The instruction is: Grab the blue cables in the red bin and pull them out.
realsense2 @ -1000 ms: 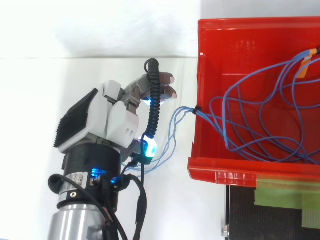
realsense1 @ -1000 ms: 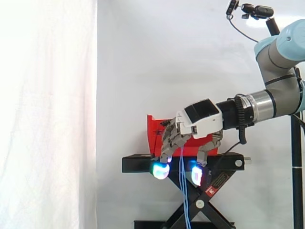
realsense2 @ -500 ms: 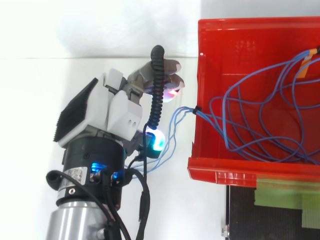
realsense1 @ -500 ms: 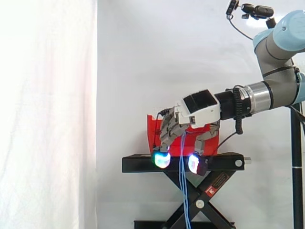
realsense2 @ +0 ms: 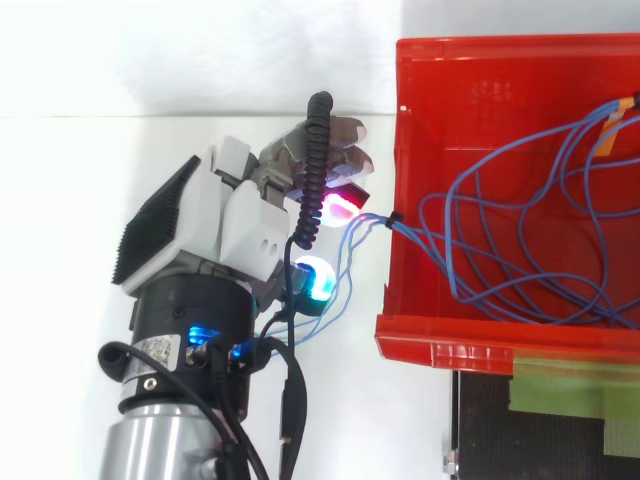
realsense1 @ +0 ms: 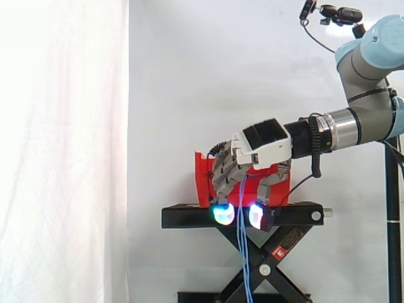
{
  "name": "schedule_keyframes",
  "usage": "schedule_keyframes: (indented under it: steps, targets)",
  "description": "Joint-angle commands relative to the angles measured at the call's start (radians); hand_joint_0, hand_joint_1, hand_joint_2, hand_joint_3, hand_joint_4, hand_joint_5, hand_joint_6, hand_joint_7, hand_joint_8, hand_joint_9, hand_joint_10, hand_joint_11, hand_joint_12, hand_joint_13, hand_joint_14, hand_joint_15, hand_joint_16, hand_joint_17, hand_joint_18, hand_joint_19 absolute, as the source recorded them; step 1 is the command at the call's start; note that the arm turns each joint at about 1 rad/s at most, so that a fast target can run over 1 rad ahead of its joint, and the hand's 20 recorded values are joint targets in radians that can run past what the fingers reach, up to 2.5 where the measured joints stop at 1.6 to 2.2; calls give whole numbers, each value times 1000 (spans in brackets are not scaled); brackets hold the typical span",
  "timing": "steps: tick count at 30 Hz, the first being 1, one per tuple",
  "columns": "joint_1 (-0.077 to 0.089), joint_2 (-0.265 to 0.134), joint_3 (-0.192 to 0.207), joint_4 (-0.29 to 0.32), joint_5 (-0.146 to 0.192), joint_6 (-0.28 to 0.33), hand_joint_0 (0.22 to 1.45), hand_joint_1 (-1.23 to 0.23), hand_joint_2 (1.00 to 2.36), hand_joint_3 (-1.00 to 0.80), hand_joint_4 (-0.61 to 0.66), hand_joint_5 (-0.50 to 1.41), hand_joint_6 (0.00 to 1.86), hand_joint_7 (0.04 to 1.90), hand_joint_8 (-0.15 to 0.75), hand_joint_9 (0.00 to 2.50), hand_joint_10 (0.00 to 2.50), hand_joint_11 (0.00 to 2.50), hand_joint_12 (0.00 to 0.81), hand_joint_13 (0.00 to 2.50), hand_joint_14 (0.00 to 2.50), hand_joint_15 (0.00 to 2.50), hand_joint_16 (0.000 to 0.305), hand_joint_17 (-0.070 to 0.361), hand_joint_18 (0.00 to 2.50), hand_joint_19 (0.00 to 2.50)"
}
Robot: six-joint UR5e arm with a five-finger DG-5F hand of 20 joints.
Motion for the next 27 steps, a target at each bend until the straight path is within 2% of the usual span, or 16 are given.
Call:
schedule_keyframes:
  steps: [1, 4, 8, 13, 27]
  targets:
    - [-1, 0, 0, 0, -9, 0, 763, -998, 1000, -1000, 39, 831, 9, 715, 239, 829, 23, 884, 365, 778, 24, 655, 46, 105, 568, 539]
    - [-1, 0, 0, 3, -10, 0, 765, -998, 1000, -1000, 30, 801, 13, 629, 229, 824, 23, 851, 363, 779, 22, 660, 46, 104, 569, 541]
    - [-1, 0, -8, 46, -10, -2, 763, -997, 1000, -1000, 38, 792, 14, 595, 228, 816, 23, 835, 360, 776, 22, 661, 46, 104, 567, 541]
    - [-3, 0, -18, 68, -10, -2, 761, -995, 1000, -1000, 47, 781, 13, 578, 229, 818, 24, 832, 359, 773, 24, 664, 46, 104, 567, 540]
    - [-20, 0, -20, 68, -30, -2, 760, -994, 1000, -1000, 61, 774, 14, 576, 229, 816, 24, 831, 359, 778, 22, 661, 46, 104, 569, 540]
